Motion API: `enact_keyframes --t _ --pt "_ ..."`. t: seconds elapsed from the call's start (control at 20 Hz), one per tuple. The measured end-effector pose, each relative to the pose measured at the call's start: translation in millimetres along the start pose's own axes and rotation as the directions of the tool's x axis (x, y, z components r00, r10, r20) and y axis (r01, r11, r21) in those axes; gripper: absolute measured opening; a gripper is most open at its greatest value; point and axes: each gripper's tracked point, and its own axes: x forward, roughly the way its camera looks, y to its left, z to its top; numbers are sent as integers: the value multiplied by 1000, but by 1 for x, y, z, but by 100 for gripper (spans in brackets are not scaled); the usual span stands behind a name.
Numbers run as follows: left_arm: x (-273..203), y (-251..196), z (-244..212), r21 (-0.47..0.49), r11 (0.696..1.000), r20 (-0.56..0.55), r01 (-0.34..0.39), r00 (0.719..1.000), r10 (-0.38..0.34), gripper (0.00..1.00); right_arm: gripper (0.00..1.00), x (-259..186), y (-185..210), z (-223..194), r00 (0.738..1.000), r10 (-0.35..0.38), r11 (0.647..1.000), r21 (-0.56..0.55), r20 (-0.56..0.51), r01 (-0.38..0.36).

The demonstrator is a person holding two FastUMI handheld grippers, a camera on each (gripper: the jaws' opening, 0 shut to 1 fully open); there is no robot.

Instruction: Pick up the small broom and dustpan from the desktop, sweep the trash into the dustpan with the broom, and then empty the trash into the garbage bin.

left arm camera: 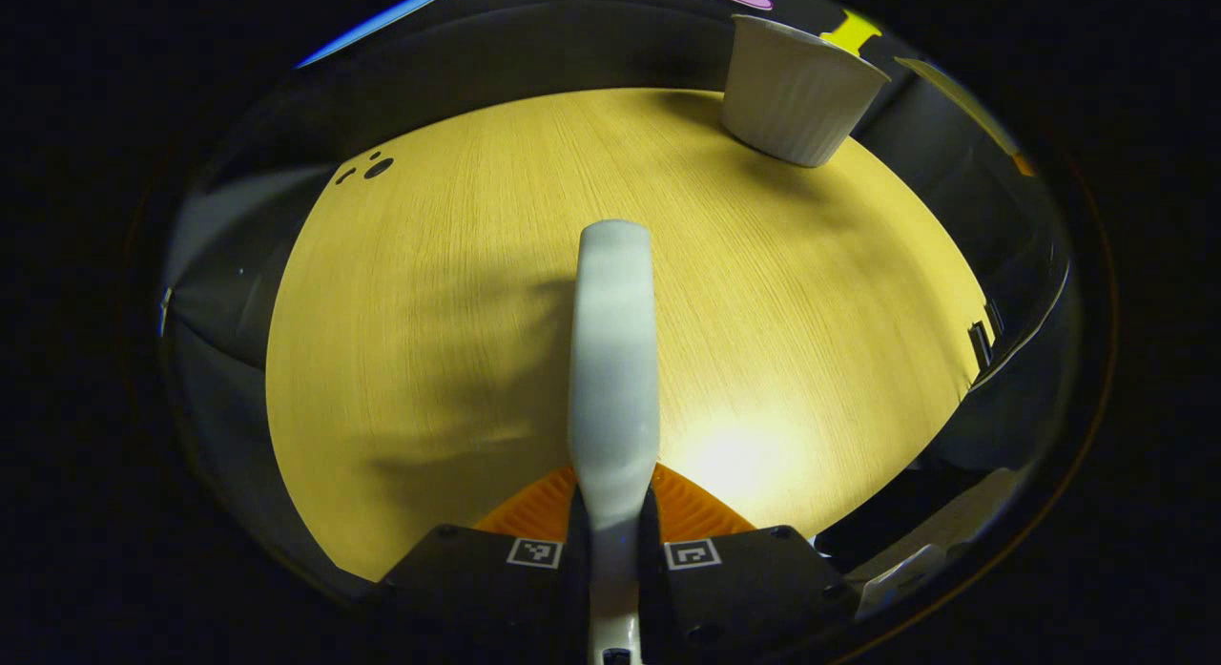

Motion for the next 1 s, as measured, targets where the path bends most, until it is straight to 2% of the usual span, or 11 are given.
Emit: enact_keyframes --t 0.05,0.2,0.7,1.0 --pt "0 1 0 5 1000 -3 -3 1000 3 25 36 7 12 -7 1000 16 1000 1 -5 -16" --pt "2 2 -1 14 1000 -6 -10 1000 11 25 35 25 44 -28 998 51 999 19 -31 -50" --pt "13 7 -2 54 996 -13 -67 998 67 25 35 125 130 -104 984 83 997 14 -158 -82" --pt "17 8 -3 53 996 -23 -75 997 76 25 36 169 156 -112 983 106 988 128 -150 -87"
